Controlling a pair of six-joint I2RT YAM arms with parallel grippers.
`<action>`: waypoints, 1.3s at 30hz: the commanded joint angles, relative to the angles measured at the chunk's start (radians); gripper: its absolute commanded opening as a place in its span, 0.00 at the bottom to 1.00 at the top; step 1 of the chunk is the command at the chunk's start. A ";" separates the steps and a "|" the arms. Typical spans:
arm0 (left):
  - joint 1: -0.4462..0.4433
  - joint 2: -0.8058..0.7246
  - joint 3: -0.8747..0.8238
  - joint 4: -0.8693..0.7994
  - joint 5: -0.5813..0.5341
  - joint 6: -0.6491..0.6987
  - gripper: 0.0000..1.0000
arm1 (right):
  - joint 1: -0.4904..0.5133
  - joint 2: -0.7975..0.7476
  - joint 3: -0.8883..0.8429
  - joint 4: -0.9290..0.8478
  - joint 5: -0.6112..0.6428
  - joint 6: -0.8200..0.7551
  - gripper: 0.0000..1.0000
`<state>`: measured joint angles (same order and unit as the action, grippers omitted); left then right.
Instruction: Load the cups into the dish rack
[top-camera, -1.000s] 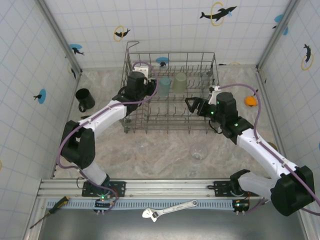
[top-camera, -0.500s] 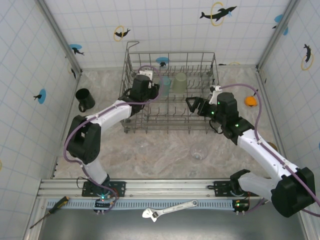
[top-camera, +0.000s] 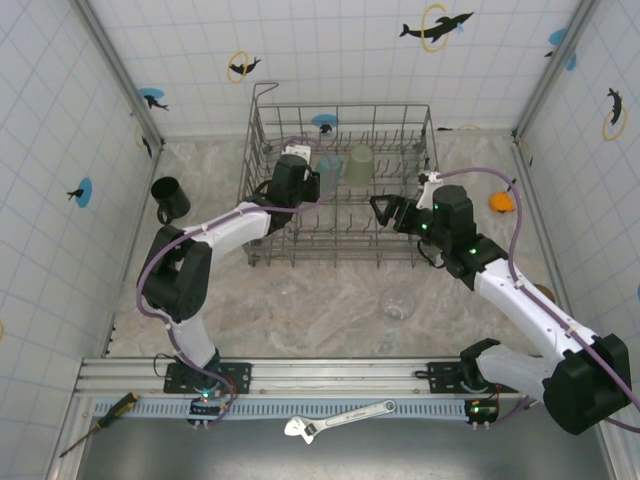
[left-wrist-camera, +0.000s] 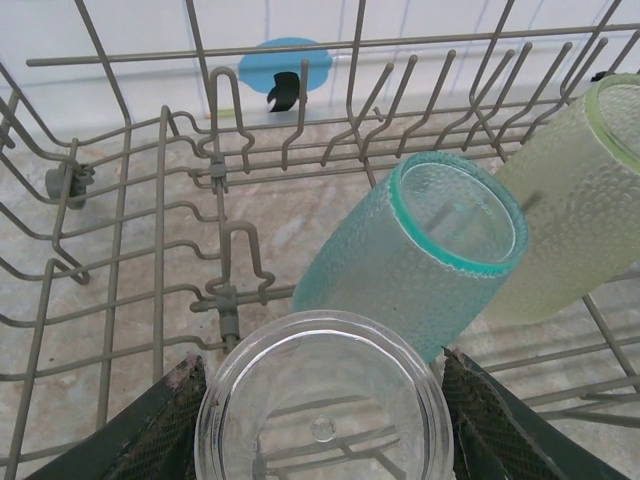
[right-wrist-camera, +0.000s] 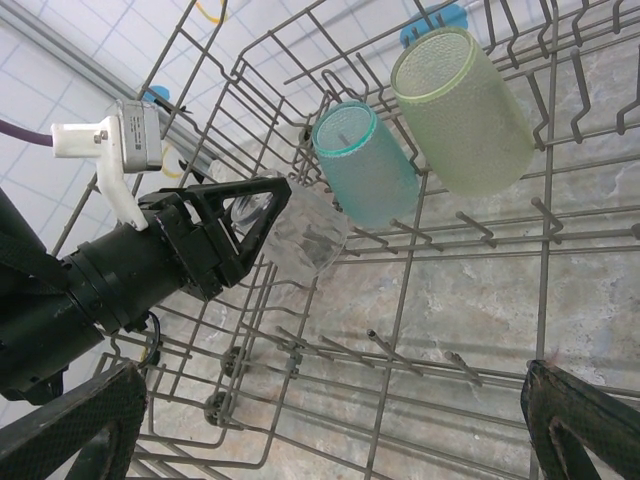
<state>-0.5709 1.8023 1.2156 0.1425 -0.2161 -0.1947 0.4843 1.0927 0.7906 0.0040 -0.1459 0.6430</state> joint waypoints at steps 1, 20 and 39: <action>-0.006 0.024 -0.021 0.064 -0.030 0.041 0.00 | 0.004 0.002 -0.016 0.048 0.019 -0.006 1.00; -0.013 0.048 -0.064 0.088 -0.042 0.034 0.36 | 0.004 0.034 -0.008 0.065 0.017 -0.008 1.00; -0.018 -0.015 -0.071 0.068 -0.015 -0.021 0.91 | 0.004 0.000 0.032 -0.005 0.039 0.001 1.00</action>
<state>-0.5884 1.8221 1.1645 0.2230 -0.2291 -0.1963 0.4843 1.1149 0.7906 0.0177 -0.1242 0.6437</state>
